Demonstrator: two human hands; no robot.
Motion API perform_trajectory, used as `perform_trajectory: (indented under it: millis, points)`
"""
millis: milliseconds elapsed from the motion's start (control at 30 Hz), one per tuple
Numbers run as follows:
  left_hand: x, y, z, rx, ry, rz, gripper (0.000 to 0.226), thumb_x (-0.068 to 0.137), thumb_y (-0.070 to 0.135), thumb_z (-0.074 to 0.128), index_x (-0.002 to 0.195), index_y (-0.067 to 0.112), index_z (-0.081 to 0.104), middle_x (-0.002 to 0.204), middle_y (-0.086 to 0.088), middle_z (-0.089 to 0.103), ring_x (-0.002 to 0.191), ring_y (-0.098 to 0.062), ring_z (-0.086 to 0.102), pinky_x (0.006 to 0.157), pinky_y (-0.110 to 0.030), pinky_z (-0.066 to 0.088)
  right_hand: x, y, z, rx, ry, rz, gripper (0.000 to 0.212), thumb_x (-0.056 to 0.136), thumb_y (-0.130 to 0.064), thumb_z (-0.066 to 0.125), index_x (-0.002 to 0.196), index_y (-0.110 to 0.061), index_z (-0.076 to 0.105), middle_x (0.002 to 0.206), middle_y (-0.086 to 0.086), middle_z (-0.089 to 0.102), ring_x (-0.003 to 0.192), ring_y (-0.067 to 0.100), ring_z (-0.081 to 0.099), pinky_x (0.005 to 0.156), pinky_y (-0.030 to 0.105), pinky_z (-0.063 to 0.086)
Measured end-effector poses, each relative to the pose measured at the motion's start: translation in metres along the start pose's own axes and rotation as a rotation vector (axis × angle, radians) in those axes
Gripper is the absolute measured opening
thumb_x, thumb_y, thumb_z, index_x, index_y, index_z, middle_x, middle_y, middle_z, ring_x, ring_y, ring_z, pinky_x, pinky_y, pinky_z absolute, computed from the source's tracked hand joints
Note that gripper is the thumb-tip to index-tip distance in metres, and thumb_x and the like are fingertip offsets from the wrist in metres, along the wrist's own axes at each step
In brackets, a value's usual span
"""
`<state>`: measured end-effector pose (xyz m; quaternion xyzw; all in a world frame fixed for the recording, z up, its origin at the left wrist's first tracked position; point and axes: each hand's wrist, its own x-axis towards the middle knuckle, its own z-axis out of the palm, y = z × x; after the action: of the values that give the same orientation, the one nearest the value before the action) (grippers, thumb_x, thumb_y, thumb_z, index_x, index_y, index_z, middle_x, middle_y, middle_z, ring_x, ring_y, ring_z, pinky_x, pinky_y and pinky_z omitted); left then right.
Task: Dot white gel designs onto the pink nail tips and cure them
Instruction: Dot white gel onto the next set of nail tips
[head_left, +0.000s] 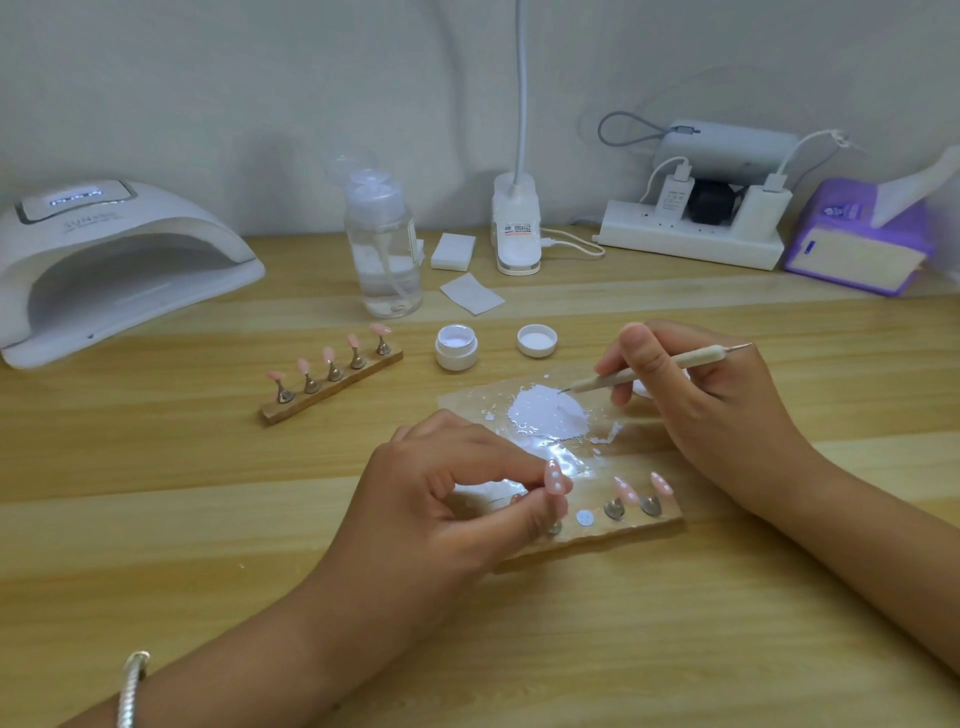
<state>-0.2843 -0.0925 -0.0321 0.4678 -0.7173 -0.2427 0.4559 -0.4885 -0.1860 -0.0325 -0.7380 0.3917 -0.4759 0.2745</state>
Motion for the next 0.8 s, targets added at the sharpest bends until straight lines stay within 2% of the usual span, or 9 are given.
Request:
perform_trajectory:
  millis: [267,433,533,667,733,800]
  points:
    - [0.0,0.0,0.0,0.004,-0.002,-0.01,0.011,0.079,0.046,0.07,0.078,0.037,0.077,0.083,0.025,0.073,0.092,-0.014,0.065,0.084,-0.047,0.046,0.0,0.001,0.0,-0.008,0.005,-0.01,0.035,0.102,-0.032,0.047,0.083,-0.018,0.073,0.066,-0.005,0.065,0.071,0.01,0.064,0.067,0.016,0.046]
    - [0.0,0.001,-0.001,0.001,-0.011,-0.009,0.013,0.08,0.045,0.069,0.078,0.036,0.078,0.082,0.024,0.074,0.091,-0.014,0.065,0.086,-0.043,0.046,-0.001,-0.003,0.001,0.06,0.017,0.013,0.038,0.102,-0.035,0.043,0.092,-0.017,0.076,0.081,-0.01,0.074,0.083,0.007,0.07,0.074,0.011,0.047]
    - [0.0,0.002,0.0,0.002,-0.016,-0.017,0.015,0.079,0.046,0.068,0.076,0.034,0.079,0.082,0.024,0.073,0.092,-0.015,0.065,0.086,-0.043,0.047,-0.002,-0.005,0.0,0.054,0.039,0.007,0.035,0.1,-0.034,0.048,0.092,-0.015,0.076,0.082,-0.009,0.075,0.085,0.008,0.071,0.074,0.012,0.048]
    - [0.0,0.002,-0.001,-0.012,-0.017,-0.022,0.014,0.078,0.046,0.069,0.078,0.035,0.079,0.083,0.023,0.074,0.092,-0.015,0.064,0.085,-0.045,0.047,-0.003,-0.015,-0.005,0.063,0.052,-0.029,0.025,0.094,-0.036,0.063,0.076,-0.02,0.069,0.07,-0.004,0.068,0.064,0.004,0.061,0.064,0.013,0.046]
    - [-0.001,0.002,-0.001,-0.008,-0.019,-0.02,0.012,0.078,0.043,0.072,0.078,0.034,0.08,0.083,0.023,0.074,0.092,-0.015,0.064,0.085,-0.045,0.047,-0.004,-0.025,-0.004,0.129,0.064,-0.036,0.029,0.092,-0.037,0.065,0.07,-0.018,0.064,0.063,-0.001,0.064,0.058,0.004,0.057,0.058,0.014,0.045]
    - [-0.001,0.003,-0.001,-0.006,-0.02,-0.026,0.007,0.078,0.038,0.077,0.078,0.032,0.08,0.083,0.023,0.073,0.092,-0.015,0.064,0.085,-0.045,0.047,-0.008,-0.036,0.0,0.232,0.051,-0.047,0.03,0.093,-0.038,0.062,0.072,-0.017,0.066,0.06,0.0,0.064,0.054,0.008,0.06,0.056,0.018,0.046]
